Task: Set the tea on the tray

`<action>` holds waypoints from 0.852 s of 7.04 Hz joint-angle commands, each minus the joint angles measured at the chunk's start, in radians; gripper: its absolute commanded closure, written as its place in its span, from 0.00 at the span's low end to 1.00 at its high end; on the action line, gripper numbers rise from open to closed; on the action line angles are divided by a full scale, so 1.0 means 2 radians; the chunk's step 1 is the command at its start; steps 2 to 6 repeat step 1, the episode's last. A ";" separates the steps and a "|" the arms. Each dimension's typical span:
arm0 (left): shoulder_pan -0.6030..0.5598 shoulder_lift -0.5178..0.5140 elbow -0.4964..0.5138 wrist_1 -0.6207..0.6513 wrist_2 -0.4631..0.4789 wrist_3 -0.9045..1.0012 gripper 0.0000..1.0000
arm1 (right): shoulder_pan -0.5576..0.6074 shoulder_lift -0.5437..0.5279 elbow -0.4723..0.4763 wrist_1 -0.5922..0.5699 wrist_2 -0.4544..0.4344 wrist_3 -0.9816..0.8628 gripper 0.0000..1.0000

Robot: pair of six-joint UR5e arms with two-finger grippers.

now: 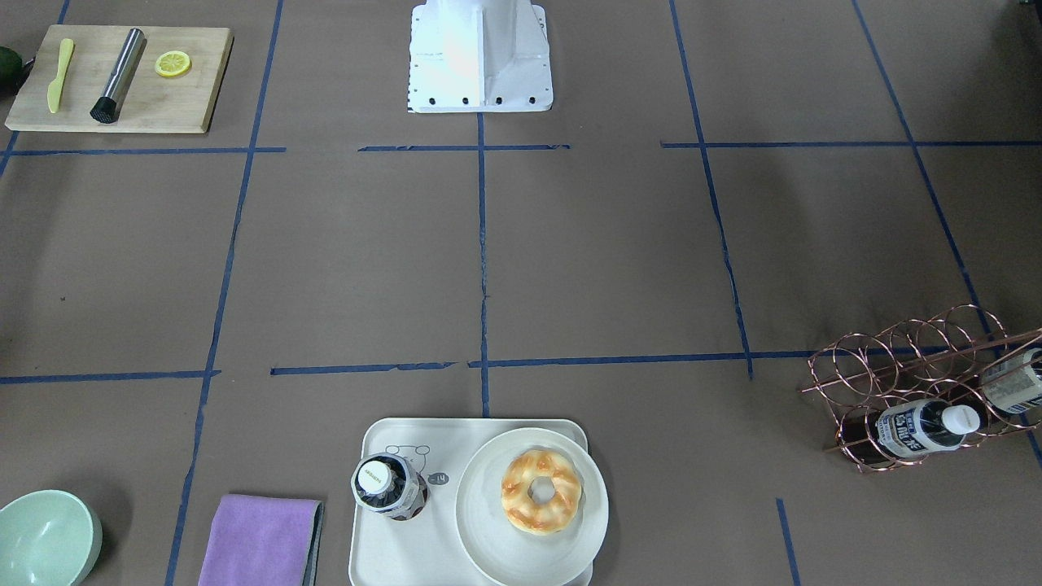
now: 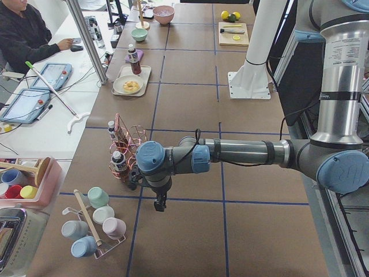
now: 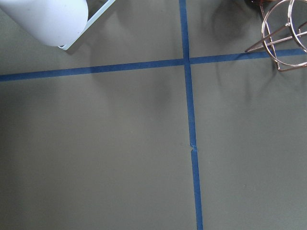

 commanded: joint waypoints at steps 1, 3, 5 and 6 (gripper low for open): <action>0.000 -0.001 0.000 0.000 0.000 0.000 0.00 | 0.000 0.001 0.000 0.001 -0.001 0.000 0.00; 0.000 -0.001 0.000 0.000 0.000 0.000 0.00 | 0.000 0.001 0.000 0.001 -0.001 0.000 0.00; 0.000 -0.001 0.000 0.000 0.000 0.000 0.00 | 0.000 0.001 0.000 0.001 -0.001 0.000 0.00; 0.000 -0.001 0.000 0.000 0.000 0.000 0.00 | 0.000 0.001 0.000 0.001 -0.001 0.000 0.00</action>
